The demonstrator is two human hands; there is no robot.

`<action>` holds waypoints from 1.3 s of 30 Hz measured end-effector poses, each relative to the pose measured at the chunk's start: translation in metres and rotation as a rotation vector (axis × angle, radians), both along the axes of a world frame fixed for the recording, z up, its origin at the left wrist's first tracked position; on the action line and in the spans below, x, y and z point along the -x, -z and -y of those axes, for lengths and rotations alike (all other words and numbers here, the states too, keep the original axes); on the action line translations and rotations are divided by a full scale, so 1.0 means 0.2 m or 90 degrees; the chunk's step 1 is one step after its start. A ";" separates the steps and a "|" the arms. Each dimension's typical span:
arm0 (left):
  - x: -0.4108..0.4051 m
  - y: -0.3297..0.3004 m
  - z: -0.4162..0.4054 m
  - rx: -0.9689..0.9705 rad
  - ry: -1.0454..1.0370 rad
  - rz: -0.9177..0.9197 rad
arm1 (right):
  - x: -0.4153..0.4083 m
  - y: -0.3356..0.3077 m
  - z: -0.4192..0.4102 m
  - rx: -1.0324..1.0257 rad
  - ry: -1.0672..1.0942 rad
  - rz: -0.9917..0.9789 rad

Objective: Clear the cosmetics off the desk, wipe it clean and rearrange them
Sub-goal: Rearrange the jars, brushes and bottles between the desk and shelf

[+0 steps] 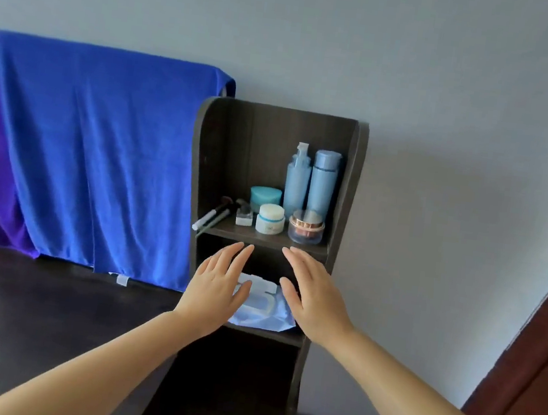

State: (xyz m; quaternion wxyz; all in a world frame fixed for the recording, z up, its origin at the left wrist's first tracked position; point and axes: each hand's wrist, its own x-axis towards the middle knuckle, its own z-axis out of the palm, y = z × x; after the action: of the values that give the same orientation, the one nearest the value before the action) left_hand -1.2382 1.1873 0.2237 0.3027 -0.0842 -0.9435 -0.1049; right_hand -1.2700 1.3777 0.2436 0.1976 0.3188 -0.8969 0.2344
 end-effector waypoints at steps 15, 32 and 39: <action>0.57 -0.23 -0.01 -0.112 -0.030 0.083 | 0.44 -0.11 0.26 0.200 0.340 0.109; 0.63 -0.28 -0.03 -0.100 -0.040 0.043 | 0.39 -0.11 0.25 0.291 0.281 0.099; 0.32 -0.25 0.07 -0.325 0.110 -0.009 | 0.20 -0.14 0.23 0.374 0.173 0.032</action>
State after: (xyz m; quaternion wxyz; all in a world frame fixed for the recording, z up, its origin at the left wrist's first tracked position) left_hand -1.3021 1.1726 0.2727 0.3105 -0.0858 -0.8740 -0.3639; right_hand -1.3097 1.3308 0.2722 0.2885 0.1199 -0.8297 0.4625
